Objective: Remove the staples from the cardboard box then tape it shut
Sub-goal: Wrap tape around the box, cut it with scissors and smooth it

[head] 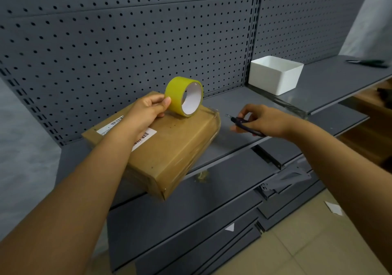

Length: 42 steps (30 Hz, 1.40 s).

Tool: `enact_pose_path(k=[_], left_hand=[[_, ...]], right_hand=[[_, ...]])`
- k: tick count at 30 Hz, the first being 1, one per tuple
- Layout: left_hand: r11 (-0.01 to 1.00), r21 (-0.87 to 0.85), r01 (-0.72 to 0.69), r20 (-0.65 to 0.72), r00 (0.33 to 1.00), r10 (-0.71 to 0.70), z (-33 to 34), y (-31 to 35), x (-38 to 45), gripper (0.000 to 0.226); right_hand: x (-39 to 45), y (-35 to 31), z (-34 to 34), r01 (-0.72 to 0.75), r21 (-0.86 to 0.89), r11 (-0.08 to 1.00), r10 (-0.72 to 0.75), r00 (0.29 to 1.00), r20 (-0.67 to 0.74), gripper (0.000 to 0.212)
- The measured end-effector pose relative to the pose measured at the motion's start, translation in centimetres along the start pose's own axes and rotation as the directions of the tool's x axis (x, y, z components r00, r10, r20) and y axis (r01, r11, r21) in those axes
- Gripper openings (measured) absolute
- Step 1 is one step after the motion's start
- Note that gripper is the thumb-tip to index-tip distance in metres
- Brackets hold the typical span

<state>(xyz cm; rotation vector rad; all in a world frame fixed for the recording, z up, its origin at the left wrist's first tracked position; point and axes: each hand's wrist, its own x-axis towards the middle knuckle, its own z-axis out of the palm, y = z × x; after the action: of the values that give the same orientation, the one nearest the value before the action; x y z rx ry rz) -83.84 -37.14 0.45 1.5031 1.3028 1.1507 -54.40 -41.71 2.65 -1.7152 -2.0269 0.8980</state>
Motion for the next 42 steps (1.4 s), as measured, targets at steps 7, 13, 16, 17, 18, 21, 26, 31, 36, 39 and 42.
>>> enact_pose_path(k=[7, 13, 16, 17, 18, 21, 26, 31, 36, 39, 42], left_hand=[[0.999, -0.041, 0.03, 0.002, 1.0, -0.03, -0.2, -0.1, 0.6, 0.02], [0.999, -0.032, 0.041, -0.002, 0.999, -0.041, -0.3, -0.3, 0.6, 0.041], [0.999, -0.036, 0.031, -0.018, 0.999, -0.032, -0.1, -0.4, 0.5, 0.038], [0.999, -0.038, 0.028, -0.025, 0.999, -0.029, 0.0, -0.4, 0.5, 0.038], [0.999, -0.039, 0.024, -0.029, 0.999, -0.025, 0.0, -0.4, 0.5, 0.039], [0.999, -0.038, 0.019, -0.034, 0.999, -0.02, 0.0, -0.4, 0.5, 0.041], [0.999, -0.025, 0.021, -0.043, 0.999, -0.022, -0.2, -0.7, 0.6, 0.045], [0.999, -0.024, 0.021, -0.043, 0.999, -0.022, -0.1, -0.7, 0.6, 0.045], [1.0, -0.012, 0.013, -0.041, 0.999, -0.014, 0.0, -0.5, 0.3, 0.04], [1.0, -0.011, 0.001, -0.057, 0.998, -0.002, 0.3, -0.2, 0.1, 0.038], [1.0, -0.018, 0.006, -0.054, 0.999, -0.007, 0.4, -0.1, 0.2, 0.023]], right_hand=[[-1.2, -1.9, 0.5, 0.139, -0.16, 0.977, -0.125, 0.987, 0.097, 0.039], [-0.2, -3.6, 1.8, 0.163, -0.256, 0.953, -0.158, 0.987, 0.04, 0.031], [0.3, -3.9, 2.5, 0.162, -0.266, 0.95, -0.162, 0.987, 0.024, 0.033], [0.4, -4.1, 2.8, 0.163, -0.267, 0.95, -0.165, 0.986, 0.017, 0.034], [0.5, -4.3, 3.0, 0.165, -0.27, 0.949, -0.169, 0.986, 0.009, 0.035], [0.9, -4.7, 3.8, 0.182, -0.278, 0.943, -0.192, 0.981, -0.006, 0.038], [1.3, -5.0, 4.3, 0.191, -0.298, 0.935, -0.208, 0.978, -0.027, 0.044], [1.4, -5.0, 4.3, 0.196, -0.322, 0.926, -0.217, 0.976, -0.03, 0.045], [1.4, -5.3, 3.9, 0.18, -0.344, 0.922, -0.194, 0.981, -0.009, 0.048], [1.3, -5.2, 3.6, 0.14, -0.366, 0.92, -0.136, 0.99, 0.038, 0.054], [1.1, -5.0, 3.2, 0.129, -0.327, 0.936, -0.113, 0.991, 0.067, 0.056]])
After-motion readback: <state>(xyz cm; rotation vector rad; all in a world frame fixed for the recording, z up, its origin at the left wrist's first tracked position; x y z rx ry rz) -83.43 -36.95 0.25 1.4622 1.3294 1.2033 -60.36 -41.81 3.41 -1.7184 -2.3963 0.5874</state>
